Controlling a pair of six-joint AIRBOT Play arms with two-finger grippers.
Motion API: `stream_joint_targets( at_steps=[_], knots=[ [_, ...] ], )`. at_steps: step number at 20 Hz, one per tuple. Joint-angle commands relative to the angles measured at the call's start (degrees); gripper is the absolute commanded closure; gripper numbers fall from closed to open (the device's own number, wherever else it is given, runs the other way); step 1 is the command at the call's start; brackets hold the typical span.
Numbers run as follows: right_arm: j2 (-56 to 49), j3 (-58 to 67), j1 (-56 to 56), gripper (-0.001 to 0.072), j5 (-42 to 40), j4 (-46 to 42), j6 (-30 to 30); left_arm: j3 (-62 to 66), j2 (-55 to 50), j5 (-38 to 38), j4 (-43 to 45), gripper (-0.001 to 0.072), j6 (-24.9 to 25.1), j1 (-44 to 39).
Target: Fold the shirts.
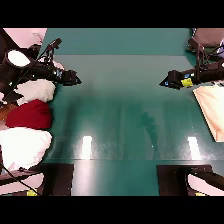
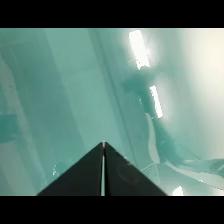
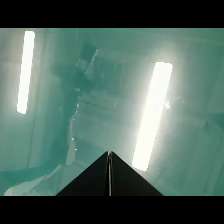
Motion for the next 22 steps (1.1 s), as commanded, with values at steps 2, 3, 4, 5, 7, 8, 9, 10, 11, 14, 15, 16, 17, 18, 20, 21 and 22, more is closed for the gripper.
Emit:
stream_joint_targets(
  at_steps=[2, 3, 4, 5, 7, 8, 9, 10, 11, 14, 15, 16, 17, 18, 20, 21, 22],
  knots=[
    [-0.04, 0.07, 0.04, 0.0700, 0.04, 0.00, 0.02, 0.07, 0.04, 0.02, 0.00, 0.0680, 0.00, 0.07],
    [-0.04, 0.07, 0.04, 0.0700, 0.04, 0.00, 0.02, 0.07, 0.04, 0.02, 0.00, 0.0681, 0.00, 0.07],
    [-0.04, 0.07, 0.04, 0.0700, 0.04, 0.00, 0.02, 0.07, 0.04, 0.02, 0.00, 0.0680, 0.00, 0.07],
    [-0.04, 0.07, 0.04, 0.0700, 0.07, 0.00, 0.02, 0.07, 0.04, 0.02, 0.00, 0.0681, 0.00, 0.07],
    [-0.04, 0.07, 0.04, 0.0700, 0.04, 0.00, 0.02, 0.07, 0.04, 0.02, 0.00, 0.0680, 0.00, 0.04],
    [-0.04, 0.07, 0.04, 0.0700, 0.04, 0.00, 0.02, 0.07, 0.04, 0.02, 0.00, 0.0681, 0.00, 0.07],
    [-0.04, 0.07, 0.04, 0.0700, 0.04, 0.00, 0.02, 0.07, 0.04, 0.02, 0.00, 0.0680, 0.00, 0.04],
    [-0.04, 0.07, 0.04, 0.0700, 0.04, 0.00, 0.02, 0.07, 0.04, 0.02, 0.00, 0.0680, 0.00, 0.07],
    [-0.04, 0.07, 0.04, 0.0700, 0.04, 0.00, 0.02, 0.07, 0.04, 0.04, 0.00, 0.0680, 0.00, 0.07],
    [-0.02, 0.07, 0.04, 0.0700, 0.02, 0.00, 0.02, 0.07, 0.04, 4.17, -3.80, 0.0680, -0.68, 0.04],
    [-0.04, 0.07, 0.04, 0.0700, 0.02, -0.02, 0.02, 0.07, 0.04, 4.15, -5.29, 0.0680, -0.61, 0.04],
    [-0.04, 0.07, 0.04, 0.0700, -0.02, 0.00, 0.02, 0.07, 0.04, 3.80, -5.81, 0.0680, -0.61, 0.07],
    [-0.04, 0.07, 0.04, 0.0700, -0.04, -0.02, 0.02, 0.07, 0.04, 4.09, -5.46, 0.0680, -0.15, 0.07],
    [-0.04, 0.07, 0.04, 0.0700, 0.00, 0.00, 0.02, 0.07, 0.04, 4.37, -4.00, 0.0679, 0.04, 0.07],
    [-0.04, 0.07, 0.04, 0.0700, 0.00, 0.00, 0.02, 0.42, 0.04, 9.03, -0.46, 0.0034, 2.62, 0.31],
    [-0.02, 0.07, 0.04, 0.0700, 0.00, 0.02, 0.02, 1.46, 0.04, 13.14, 3.37, 0.0027, 1.99, 0.85],
    [-0.04, 0.07, 0.04, 0.0700, 0.00, 0.02, 0.02, 3.06, -0.02, 17.38, 9.16, 0.0029, -0.04, 1.77]
  ],
)
